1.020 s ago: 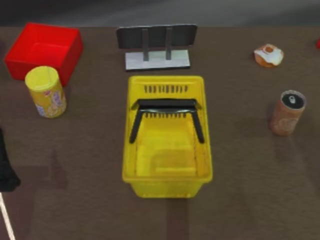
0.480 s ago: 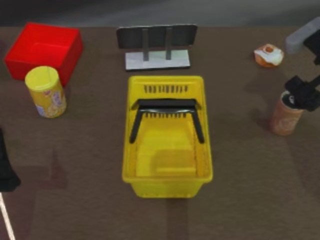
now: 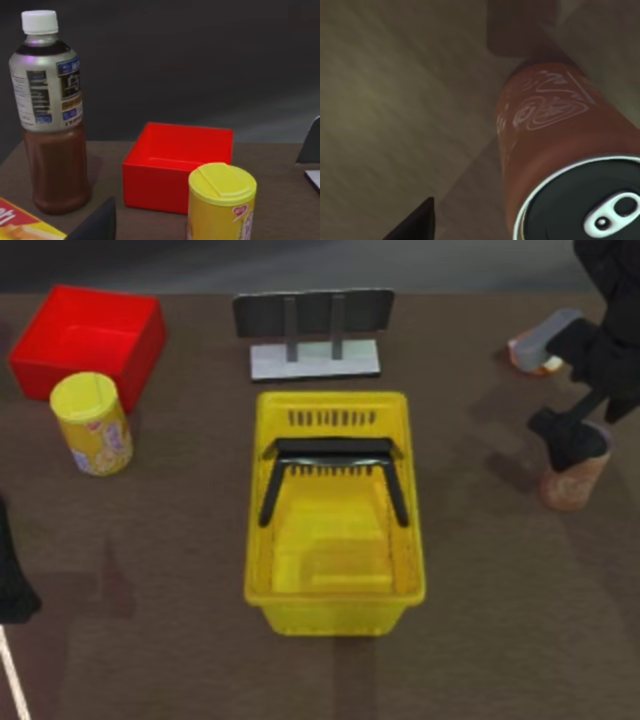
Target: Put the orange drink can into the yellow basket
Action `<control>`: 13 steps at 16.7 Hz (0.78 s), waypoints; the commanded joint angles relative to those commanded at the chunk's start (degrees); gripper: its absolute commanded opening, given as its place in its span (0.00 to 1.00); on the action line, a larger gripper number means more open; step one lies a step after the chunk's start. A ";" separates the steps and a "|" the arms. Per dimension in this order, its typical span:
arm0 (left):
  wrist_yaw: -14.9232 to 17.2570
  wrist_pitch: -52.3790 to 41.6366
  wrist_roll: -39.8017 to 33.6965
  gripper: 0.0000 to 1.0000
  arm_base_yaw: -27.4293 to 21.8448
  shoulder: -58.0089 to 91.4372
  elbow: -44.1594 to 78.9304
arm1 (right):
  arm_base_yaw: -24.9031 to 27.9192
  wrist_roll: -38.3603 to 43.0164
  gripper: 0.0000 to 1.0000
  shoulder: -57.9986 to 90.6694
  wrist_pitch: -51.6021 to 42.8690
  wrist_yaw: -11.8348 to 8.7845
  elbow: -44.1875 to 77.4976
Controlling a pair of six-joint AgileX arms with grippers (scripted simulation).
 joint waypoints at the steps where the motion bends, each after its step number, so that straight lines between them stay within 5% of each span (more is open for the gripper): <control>1: 0.00 0.00 0.00 1.00 0.00 0.00 0.00 | 0.00 0.00 1.00 0.00 0.00 0.00 0.00; 13: 0.00 0.00 0.00 1.00 0.00 0.00 0.00 | 0.05 0.09 1.00 2.94 9.74 0.03 -6.80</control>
